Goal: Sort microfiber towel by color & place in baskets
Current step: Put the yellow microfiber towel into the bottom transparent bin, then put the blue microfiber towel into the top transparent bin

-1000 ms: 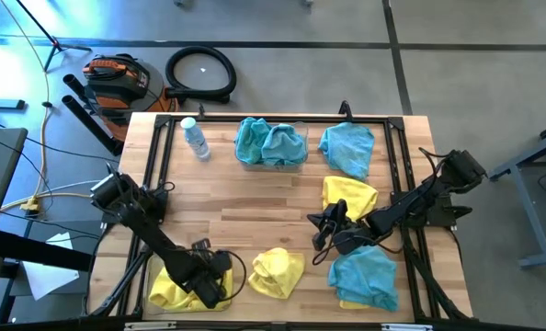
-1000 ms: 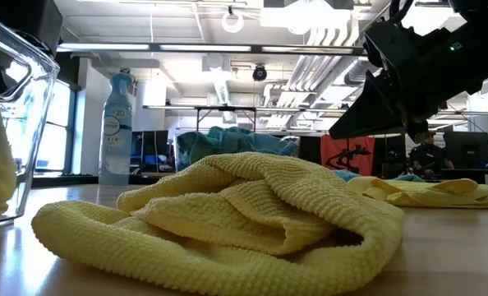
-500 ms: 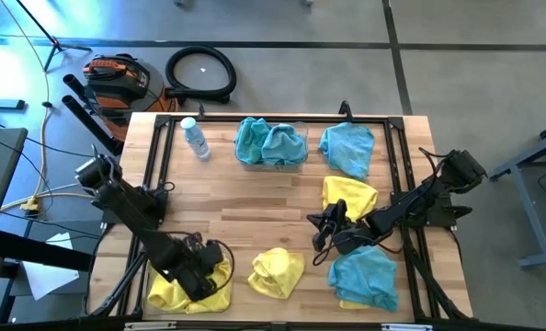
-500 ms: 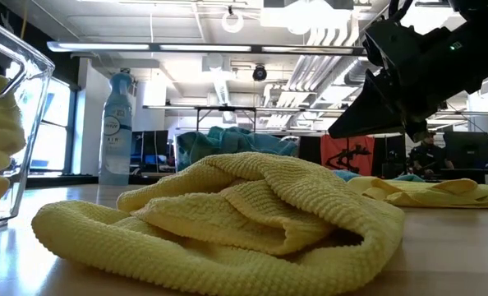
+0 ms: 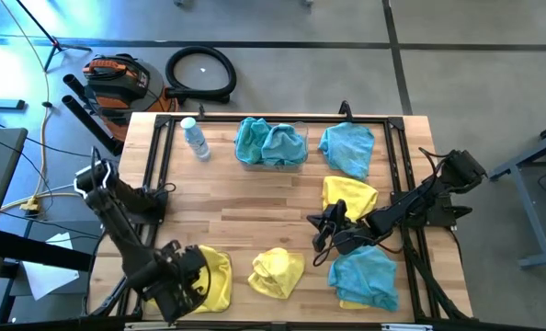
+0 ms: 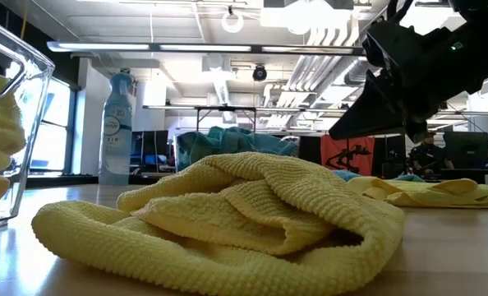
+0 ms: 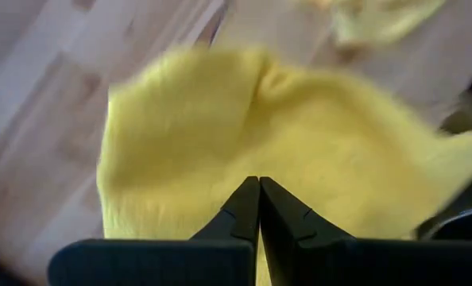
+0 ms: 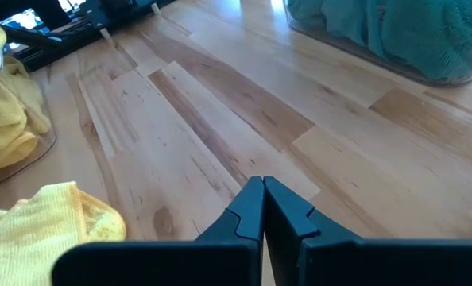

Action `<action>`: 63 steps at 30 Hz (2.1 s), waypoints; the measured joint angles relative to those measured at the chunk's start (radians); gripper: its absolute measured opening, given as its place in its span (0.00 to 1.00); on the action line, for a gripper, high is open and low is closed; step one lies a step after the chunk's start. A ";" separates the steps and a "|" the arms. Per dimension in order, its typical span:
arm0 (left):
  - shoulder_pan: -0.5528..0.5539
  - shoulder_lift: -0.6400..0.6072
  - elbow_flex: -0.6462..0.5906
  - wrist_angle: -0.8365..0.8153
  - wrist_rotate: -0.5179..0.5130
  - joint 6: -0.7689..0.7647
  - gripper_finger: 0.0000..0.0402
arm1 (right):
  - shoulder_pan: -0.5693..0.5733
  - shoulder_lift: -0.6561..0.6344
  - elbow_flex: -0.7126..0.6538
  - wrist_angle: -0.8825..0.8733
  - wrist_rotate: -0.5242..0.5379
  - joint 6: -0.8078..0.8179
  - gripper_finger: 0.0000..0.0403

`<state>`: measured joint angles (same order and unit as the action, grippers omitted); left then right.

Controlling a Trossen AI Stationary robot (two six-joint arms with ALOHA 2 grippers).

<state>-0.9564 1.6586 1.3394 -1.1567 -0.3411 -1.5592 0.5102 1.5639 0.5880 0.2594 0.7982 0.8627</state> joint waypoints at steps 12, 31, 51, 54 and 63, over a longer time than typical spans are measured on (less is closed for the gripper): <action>-0.017 0.241 -0.005 0.099 0.134 -0.001 0.00 | 0.000 0.000 0.000 0.000 -0.021 0.000 0.00; -0.010 0.061 0.004 0.074 0.045 0.081 0.00 | -0.041 0.000 0.000 0.001 -0.049 -0.033 0.00; 0.136 -0.296 -0.386 0.351 -0.343 0.678 0.00 | -0.041 0.000 0.000 0.008 -0.144 0.010 0.00; 0.172 -0.416 -0.520 0.501 -0.341 0.783 0.00 | -0.037 0.000 0.017 -0.023 -0.147 0.025 0.00; 0.247 -0.700 -0.777 0.735 -0.344 0.934 0.00 | -0.033 0.001 0.444 -0.918 -0.315 0.222 0.00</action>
<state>-0.7091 0.9586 0.5620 -0.4212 -0.6847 -0.6253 0.4772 1.5644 1.0324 -0.6588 0.4830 1.0848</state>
